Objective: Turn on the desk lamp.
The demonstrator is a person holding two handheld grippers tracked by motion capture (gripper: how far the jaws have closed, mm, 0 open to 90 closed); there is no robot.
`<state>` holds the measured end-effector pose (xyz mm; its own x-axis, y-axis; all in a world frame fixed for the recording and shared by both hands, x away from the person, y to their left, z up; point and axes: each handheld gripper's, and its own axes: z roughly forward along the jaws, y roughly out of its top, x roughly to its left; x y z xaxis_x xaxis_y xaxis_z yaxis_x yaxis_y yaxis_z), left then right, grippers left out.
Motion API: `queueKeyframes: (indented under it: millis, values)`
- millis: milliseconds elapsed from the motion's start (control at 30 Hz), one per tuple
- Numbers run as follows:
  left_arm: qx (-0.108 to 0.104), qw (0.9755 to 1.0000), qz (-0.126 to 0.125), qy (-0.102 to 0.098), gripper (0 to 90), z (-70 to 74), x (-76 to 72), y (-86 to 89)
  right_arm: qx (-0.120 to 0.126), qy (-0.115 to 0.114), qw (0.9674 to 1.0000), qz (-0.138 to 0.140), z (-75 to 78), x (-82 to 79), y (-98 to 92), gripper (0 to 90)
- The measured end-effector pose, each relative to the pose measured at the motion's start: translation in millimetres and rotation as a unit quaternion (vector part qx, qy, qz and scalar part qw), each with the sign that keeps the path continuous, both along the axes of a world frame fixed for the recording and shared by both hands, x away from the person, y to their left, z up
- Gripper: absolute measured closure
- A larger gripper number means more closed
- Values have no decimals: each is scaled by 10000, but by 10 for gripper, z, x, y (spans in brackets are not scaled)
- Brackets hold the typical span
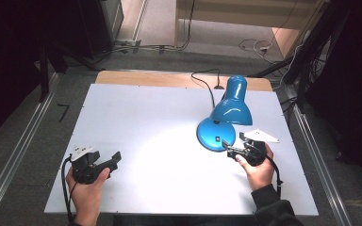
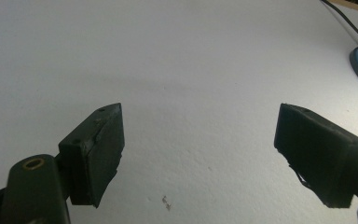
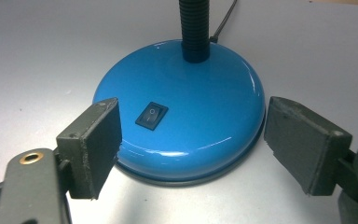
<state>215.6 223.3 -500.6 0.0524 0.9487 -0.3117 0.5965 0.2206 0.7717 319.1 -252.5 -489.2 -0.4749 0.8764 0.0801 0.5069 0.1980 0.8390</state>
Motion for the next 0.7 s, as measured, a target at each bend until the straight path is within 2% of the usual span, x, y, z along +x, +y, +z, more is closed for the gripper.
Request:
queueKeyframes:
  millis: [700]
  values:
    - [-6,10000,19,-7,166,1,-2,-1,-2,-58,9998,-183,26,-144,-316,173]
